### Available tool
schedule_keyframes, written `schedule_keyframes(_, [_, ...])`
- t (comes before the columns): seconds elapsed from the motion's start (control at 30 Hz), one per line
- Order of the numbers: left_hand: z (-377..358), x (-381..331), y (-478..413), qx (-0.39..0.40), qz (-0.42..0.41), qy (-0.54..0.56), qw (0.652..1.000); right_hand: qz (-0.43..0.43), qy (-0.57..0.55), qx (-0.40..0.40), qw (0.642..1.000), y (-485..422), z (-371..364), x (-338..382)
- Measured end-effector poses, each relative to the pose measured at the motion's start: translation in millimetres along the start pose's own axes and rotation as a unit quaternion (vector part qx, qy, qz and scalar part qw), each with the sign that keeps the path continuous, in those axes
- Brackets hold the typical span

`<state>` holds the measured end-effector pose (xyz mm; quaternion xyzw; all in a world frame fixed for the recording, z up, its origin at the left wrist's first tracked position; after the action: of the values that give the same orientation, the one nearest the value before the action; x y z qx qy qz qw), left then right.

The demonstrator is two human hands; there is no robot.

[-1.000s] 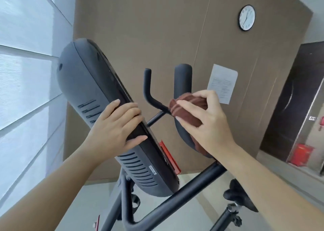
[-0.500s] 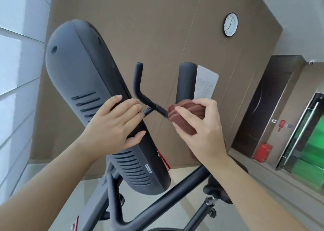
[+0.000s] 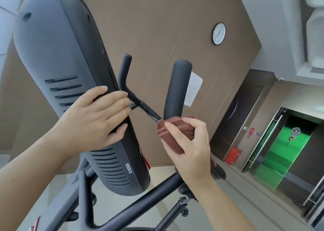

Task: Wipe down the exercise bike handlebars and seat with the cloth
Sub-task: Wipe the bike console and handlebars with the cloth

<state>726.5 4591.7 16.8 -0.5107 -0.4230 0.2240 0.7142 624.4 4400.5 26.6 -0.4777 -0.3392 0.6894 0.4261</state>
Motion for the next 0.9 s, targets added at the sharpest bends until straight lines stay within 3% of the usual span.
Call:
schedule_keyframes(0.2, [-1, -3, 1, 0.002, 0.018, 0.0, 1.0, -0.131, -0.089, -0.146, 0.977, -73, -4, -4])
schedule_keyframes(0.33, [-1, -7, 4, 0.012, 0.039, -0.012, 0.999, -0.106, -0.111, -0.097, 0.983, -38, -2, -8])
schedule_keyframes(0.5, [1, -7, 4, 0.023, 0.049, -0.032, 0.998, -0.035, -0.017, -0.036, 0.999, 30, 4, -25])
schedule_keyframes(0.63, [-1, -13, 4, 0.004, 0.076, -0.037, 0.996, -0.046, -0.042, -0.041, 0.997, 59, 16, -46])
schedule_keyframes(0.8, [0, -18, 2, 0.005, 0.104, -0.041, 0.994, -0.093, -0.09, -0.074, 0.989, 0, 1, -13])
schedule_keyframes(0.9, [1, -19, 4, 0.025, 0.095, -0.042, 0.994, -0.075, -0.061, -0.094, 0.991, -15, -6, -2])
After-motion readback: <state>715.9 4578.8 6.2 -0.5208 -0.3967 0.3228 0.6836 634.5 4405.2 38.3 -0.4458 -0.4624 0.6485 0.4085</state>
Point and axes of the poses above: each hand's wrist, its own y-axis away from the middle knuckle, its own z-axis out of the back of the hand, x = y × z, the point moved 3 cm from there along -y, towards the middle knuckle, and after that the axes turned 4 degrees about z, right-handed, at the moved point
